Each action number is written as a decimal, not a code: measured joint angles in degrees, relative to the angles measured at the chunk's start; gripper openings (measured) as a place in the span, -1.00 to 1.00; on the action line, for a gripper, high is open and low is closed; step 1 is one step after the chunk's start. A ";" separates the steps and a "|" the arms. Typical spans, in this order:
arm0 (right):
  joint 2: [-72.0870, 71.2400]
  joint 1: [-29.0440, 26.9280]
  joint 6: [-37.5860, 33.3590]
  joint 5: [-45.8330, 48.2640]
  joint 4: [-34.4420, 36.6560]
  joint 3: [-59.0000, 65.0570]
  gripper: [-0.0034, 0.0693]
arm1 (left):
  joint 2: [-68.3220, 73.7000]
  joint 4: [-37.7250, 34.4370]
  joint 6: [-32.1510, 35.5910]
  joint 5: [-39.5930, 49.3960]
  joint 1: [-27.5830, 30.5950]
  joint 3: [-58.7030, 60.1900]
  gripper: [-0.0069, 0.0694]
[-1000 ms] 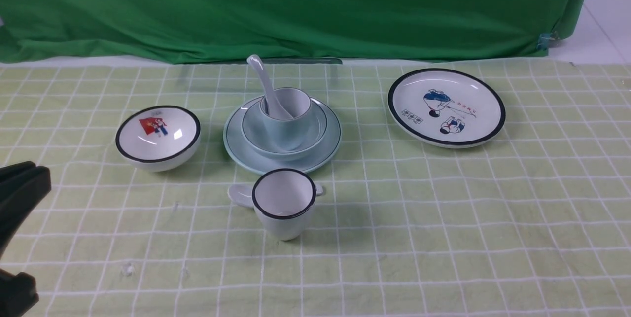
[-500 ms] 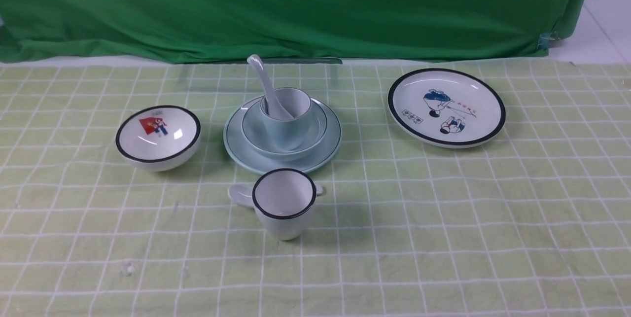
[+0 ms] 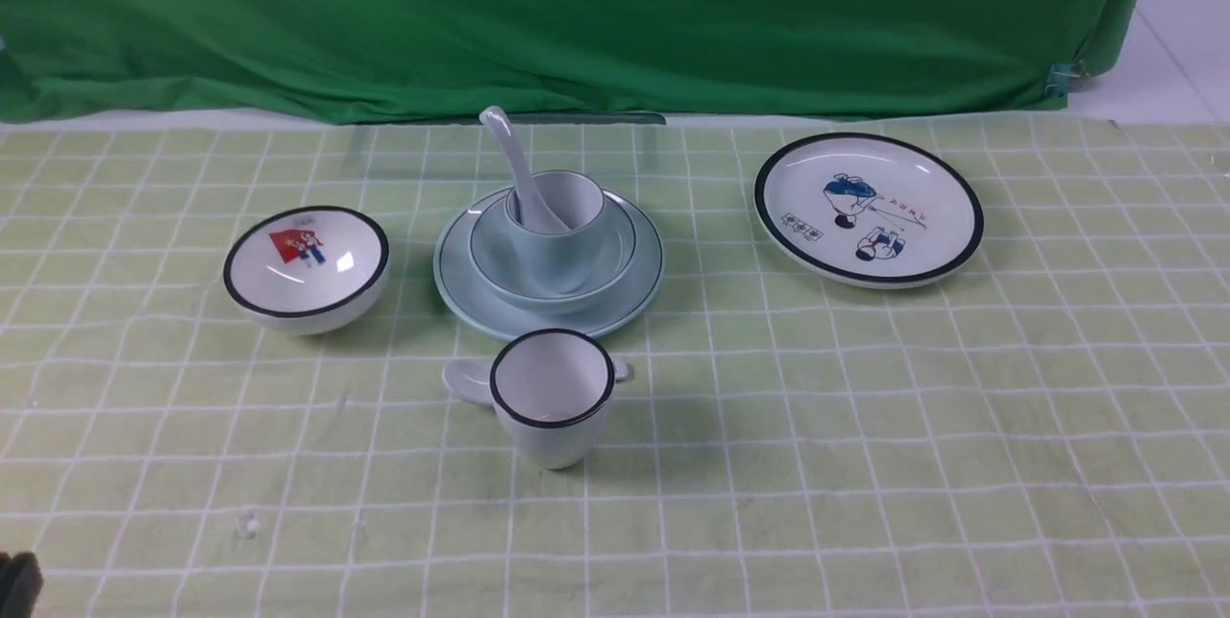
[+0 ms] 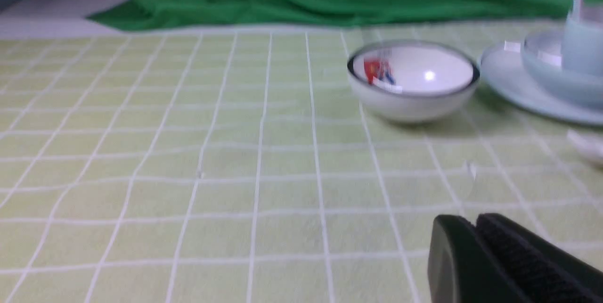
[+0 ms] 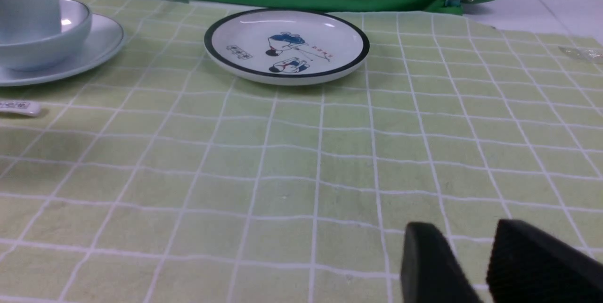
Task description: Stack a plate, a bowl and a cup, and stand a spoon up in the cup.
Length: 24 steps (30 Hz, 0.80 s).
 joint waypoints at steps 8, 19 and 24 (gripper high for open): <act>0.00 0.00 0.00 0.00 0.00 0.00 -0.25 | 0.00 3.61 -1.02 2.02 -4.52 0.18 -0.84; 0.00 0.00 0.07 0.00 0.00 0.00 -0.25 | 0.00 4.41 -2.67 1.40 -5.99 0.18 -0.84; 0.00 0.00 0.07 0.00 0.00 0.00 -0.25 | 0.00 4.41 -8.14 -0.87 -5.99 0.18 -0.84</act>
